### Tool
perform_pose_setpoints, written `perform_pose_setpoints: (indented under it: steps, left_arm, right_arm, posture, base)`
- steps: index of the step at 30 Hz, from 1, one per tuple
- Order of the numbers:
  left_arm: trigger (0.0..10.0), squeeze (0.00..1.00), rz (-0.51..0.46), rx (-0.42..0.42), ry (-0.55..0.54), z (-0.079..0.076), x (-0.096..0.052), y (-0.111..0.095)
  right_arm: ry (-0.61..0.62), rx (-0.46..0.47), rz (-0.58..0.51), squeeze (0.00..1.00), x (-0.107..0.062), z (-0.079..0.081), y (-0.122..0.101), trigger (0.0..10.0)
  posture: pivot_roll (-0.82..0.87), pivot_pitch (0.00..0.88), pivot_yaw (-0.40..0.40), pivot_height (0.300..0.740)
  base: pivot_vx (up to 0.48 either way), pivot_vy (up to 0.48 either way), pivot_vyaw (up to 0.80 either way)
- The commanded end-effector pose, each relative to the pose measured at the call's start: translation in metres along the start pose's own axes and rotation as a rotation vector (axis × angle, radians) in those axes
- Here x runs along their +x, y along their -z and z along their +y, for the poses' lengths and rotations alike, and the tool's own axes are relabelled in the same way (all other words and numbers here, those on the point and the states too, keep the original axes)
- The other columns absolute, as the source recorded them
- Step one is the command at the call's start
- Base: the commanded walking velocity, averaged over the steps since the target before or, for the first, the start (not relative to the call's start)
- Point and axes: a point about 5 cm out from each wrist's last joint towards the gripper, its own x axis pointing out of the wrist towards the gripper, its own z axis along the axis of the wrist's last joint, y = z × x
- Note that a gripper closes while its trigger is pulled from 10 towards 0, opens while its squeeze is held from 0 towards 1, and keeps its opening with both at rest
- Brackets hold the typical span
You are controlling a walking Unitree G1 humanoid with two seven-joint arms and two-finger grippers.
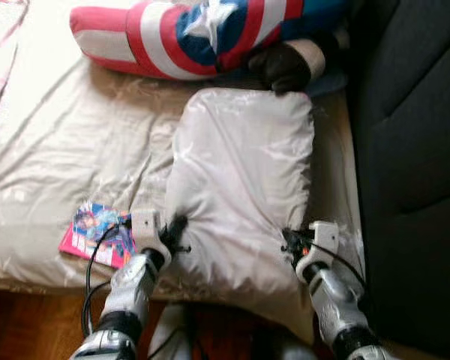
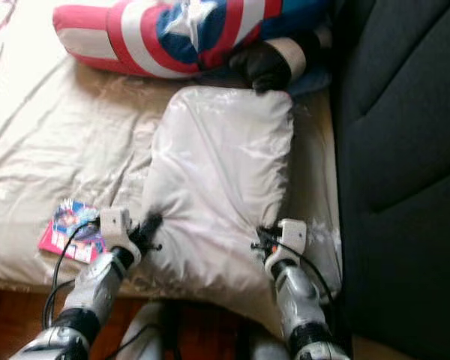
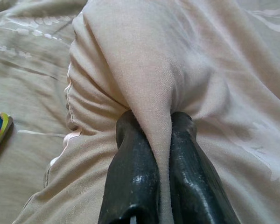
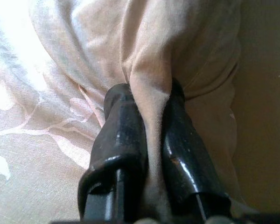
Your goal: Clean up the room
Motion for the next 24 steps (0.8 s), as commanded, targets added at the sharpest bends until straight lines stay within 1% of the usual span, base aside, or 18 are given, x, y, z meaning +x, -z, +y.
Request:
perform_pose_setpoints:
  steps: [1,6,10,18,24]
  left_arm:
    - [10.0,0.0,-0.047,0.017,0.002,-0.001,0.003,-0.008]
    - [10.0,0.0,-0.05,0.013,0.001,-0.002,0.003,-0.008]
    - [10.0,0.0,-0.062,0.002,-0.003,-0.003,0.003,-0.009]
    - [10.0,0.0,-0.054,-0.006,0.006,-0.007,0.003,-0.004]
    - [10.0,0.0,-0.066,-0.009,0.002,-0.007,0.004,-0.007]
  right_arm:
    - [0.008,0.002,-0.024,0.0,0.001,-0.002,-0.005,10.0]
    - [0.021,-0.004,-0.035,0.0,0.002,-0.008,-0.012,10.0]
    - [0.032,-0.011,-0.038,0.0,0.003,-0.011,-0.015,10.0]
    - [0.036,-0.015,-0.036,0.0,0.001,-0.011,-0.012,10.0]
    - [0.029,-0.033,-0.054,0.0,0.002,-0.01,-0.015,10.0]
  posture:
    - [0.0,0.22,-0.026,0.74]
    - [0.0,0.187,-0.035,0.74]
    - [0.0,0.178,-0.04,0.74]
    - [0.0,0.16,-0.043,0.74]
    - [0.0,0.148,-0.043,0.74]
  base:
    - [0.0,0.0,0.0]
    - [0.0,0.0,0.0]
    - [0.0,0.0,0.0]
    - [0.0,0.0,0.0]
    - [0.0,0.0,0.0]
